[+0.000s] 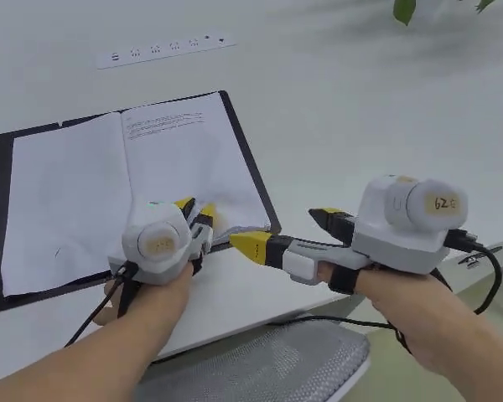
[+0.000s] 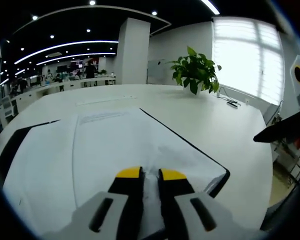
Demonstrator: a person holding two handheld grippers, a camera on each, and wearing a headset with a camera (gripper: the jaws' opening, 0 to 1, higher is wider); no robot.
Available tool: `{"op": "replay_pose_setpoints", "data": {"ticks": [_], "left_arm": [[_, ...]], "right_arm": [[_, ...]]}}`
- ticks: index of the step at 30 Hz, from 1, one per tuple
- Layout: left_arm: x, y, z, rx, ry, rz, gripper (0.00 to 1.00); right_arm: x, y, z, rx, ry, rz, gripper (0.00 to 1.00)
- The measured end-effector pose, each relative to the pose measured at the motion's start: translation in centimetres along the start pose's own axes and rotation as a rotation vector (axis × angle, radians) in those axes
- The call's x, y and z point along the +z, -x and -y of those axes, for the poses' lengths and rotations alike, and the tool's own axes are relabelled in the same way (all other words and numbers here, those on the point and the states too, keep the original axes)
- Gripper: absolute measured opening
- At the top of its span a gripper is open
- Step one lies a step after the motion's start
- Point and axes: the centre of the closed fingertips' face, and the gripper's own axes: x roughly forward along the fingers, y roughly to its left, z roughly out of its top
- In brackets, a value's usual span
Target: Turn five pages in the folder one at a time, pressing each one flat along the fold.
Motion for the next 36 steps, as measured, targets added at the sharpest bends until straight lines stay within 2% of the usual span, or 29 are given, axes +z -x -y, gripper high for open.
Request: {"op": "replay_pose_setpoints", "data": {"ticks": [3,8,11,17,19,25,30,36], "left_arm": [[0.0,0.1,0.4,-0.026,-0.003,-0.009,0.08],[-0.1,-0.1,0.6,-0.030,0.015,-0.014,0.07],[-0.2,-0.2,0.6,-0.032,0.021,-0.011,0.06],[-0.2,-0.3,0.7,-0.036,0.015,-0.012,0.06],[-0.2,-0.3,0.7,-0.038,0.014,-0.012,0.06],[-0.2,-0.3,0.7,-0.039,0.017,-0.008,0.06],[-0.1,-0.4,0.6,-0.039,0.017,-0.008,0.06],[-0.1,-0.4,0.5,-0.042,0.019,-0.008,0.07]], "right_arm": [[0.2,-0.6,-0.5,0.037,-0.021,-0.003,0.81],[0.1,-2.0,-0.8,0.079,-0.075,-0.020,0.76],[-0.8,-2.8,-0.8,0.102,-0.153,-0.057,0.72],[-1.2,-3.6,-1.0,0.134,-0.322,-0.065,0.61],[-1.1,-3.9,-0.8,0.131,-0.321,-0.056,0.61],[-1.1,-4.8,-1.4,0.159,-0.385,-0.064,0.60],[-1.2,-5.6,-1.6,0.154,-0.450,-0.065,0.58],[-0.9,-6.4,-1.4,0.133,-0.513,-0.031,0.56]]}}
